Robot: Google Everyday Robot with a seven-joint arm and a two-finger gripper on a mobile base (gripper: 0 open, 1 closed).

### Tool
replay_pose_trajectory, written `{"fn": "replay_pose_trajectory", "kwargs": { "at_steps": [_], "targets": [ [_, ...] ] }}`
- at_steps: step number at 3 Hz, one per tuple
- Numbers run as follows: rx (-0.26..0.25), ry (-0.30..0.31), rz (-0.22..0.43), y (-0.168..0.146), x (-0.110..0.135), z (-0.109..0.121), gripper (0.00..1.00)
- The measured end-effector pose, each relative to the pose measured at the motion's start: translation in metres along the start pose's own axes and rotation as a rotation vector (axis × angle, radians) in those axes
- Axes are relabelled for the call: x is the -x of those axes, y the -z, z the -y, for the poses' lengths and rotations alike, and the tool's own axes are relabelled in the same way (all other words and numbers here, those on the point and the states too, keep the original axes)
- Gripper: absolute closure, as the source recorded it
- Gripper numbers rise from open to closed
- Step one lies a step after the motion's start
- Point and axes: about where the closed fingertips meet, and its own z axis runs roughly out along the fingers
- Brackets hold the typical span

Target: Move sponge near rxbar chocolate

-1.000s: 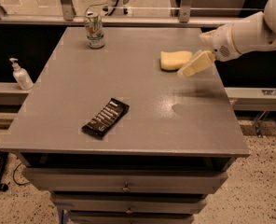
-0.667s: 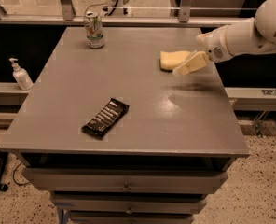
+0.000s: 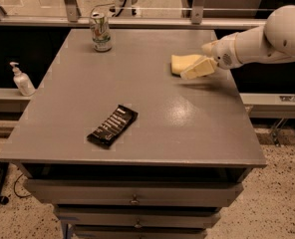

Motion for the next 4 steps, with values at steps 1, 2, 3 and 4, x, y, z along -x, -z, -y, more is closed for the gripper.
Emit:
{"fn": "replay_pose_trajectory", "kwargs": {
  "at_steps": [1, 2, 3, 4],
  "targets": [
    [0.000, -0.011, 0.016, -0.001, 0.000, 0.001, 0.42],
    [0.005, -0.016, 0.031, -0.001, 0.002, -0.002, 0.64],
    [0.012, -0.016, 0.056, 0.003, 0.006, -0.004, 0.88],
    [0.023, -0.014, 0.100, 0.012, 0.015, -0.008, 1.00]
  ]
}}
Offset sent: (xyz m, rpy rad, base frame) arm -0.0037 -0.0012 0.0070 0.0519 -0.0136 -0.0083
